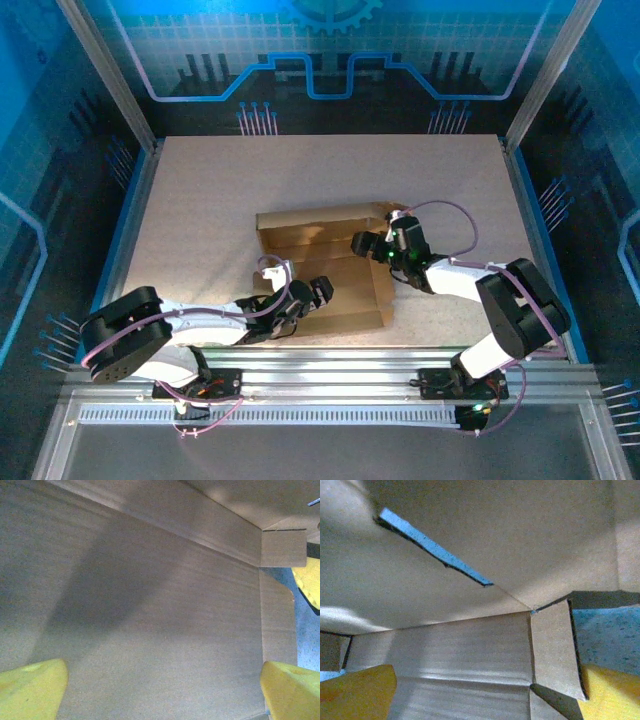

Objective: Fold the paper box

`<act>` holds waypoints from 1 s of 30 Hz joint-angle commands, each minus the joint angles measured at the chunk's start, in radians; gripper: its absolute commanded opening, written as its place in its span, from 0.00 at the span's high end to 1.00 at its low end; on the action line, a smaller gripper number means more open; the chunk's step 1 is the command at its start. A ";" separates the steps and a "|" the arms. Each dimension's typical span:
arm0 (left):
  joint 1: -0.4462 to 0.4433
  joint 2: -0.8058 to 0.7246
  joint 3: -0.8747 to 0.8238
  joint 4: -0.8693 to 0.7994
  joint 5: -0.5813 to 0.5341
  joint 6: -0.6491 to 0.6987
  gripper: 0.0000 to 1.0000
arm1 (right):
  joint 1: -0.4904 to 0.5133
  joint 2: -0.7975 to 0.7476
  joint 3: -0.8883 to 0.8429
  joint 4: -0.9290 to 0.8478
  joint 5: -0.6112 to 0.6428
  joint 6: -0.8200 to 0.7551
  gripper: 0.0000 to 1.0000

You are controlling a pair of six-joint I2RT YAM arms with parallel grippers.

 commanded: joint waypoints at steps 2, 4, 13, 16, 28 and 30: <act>-0.012 0.010 0.010 -0.079 0.036 0.006 0.01 | 0.040 0.012 0.039 0.044 0.001 -0.036 0.08; -0.012 0.012 0.012 -0.078 0.038 0.005 0.01 | 0.043 0.015 0.035 0.054 0.007 -0.033 0.08; -0.012 0.019 0.011 -0.071 0.050 0.000 0.01 | 0.043 0.054 -0.005 0.233 -0.025 0.034 0.09; -0.012 0.018 0.008 -0.071 0.051 -0.004 0.01 | 0.035 0.064 -0.014 0.276 -0.047 0.053 0.09; -0.012 0.023 0.008 -0.070 0.052 -0.010 0.01 | -0.023 0.074 -0.054 0.309 -0.228 0.107 0.22; -0.012 0.024 0.008 -0.068 0.053 -0.012 0.01 | -0.029 0.044 -0.065 0.237 -0.212 0.095 0.23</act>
